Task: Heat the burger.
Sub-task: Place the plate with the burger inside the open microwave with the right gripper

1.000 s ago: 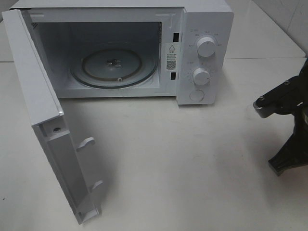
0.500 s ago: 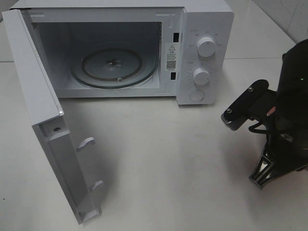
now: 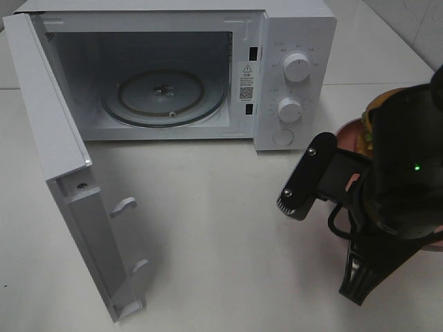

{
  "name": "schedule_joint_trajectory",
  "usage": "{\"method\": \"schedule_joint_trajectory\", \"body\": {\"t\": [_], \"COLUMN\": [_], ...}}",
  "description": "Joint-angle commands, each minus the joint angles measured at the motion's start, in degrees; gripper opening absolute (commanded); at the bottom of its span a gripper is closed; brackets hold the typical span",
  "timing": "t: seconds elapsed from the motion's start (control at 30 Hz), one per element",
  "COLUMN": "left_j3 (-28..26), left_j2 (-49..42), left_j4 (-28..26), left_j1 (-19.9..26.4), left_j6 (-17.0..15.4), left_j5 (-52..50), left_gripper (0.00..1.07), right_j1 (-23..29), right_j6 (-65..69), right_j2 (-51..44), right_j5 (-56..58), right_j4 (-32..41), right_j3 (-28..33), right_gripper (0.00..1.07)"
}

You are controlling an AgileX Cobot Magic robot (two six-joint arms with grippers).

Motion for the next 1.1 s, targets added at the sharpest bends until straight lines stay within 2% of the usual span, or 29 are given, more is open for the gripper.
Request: {"method": "schedule_joint_trajectory", "body": {"t": [0.03, 0.13, 0.2, 0.3, 0.37, 0.57, 0.87, 1.1], "left_j3": [0.2, 0.2, 0.2, 0.2, 0.2, 0.2, 0.2, 0.2], "left_j2": [-0.5, -0.5, -0.5, -0.5, -0.5, -0.5, -0.5, -0.5], "left_j4": [-0.1, -0.1, -0.1, -0.1, -0.1, -0.1, -0.1, -0.1], "left_j1": [0.2, 0.2, 0.2, 0.2, 0.2, 0.2, 0.2, 0.2], "left_j6": [-0.2, -0.2, -0.2, -0.2, -0.2, -0.2, -0.2, -0.2], "left_j5": [-0.2, -0.2, -0.2, -0.2, -0.2, -0.2, -0.2, -0.2], "left_gripper": [0.98, 0.98, 0.98, 0.98, 0.98, 0.98, 0.98, 0.98], "right_j1": [3.9, 4.8, 7.8, 8.7, 11.9, 15.8, 17.1, 17.1], "right_j6": [-1.1, -1.1, -1.7, -1.9, -3.6, -6.1, -13.2, -19.4], "right_j2": [-0.7, -0.7, -0.7, -0.7, -0.7, -0.7, -0.7, -0.7], "right_j5": [1.5, 1.5, 1.5, 1.5, 1.5, 1.4, -0.8, -6.2], "right_j4": [-4.5, -4.8, -4.9, -4.9, -4.9, -4.9, -5.4, -8.5], "right_j3": [-0.3, -0.3, -0.3, -0.3, -0.3, -0.3, -0.3, -0.3], "right_gripper": [0.01, 0.01, 0.01, 0.01, 0.01, 0.01, 0.01, 0.01]}}
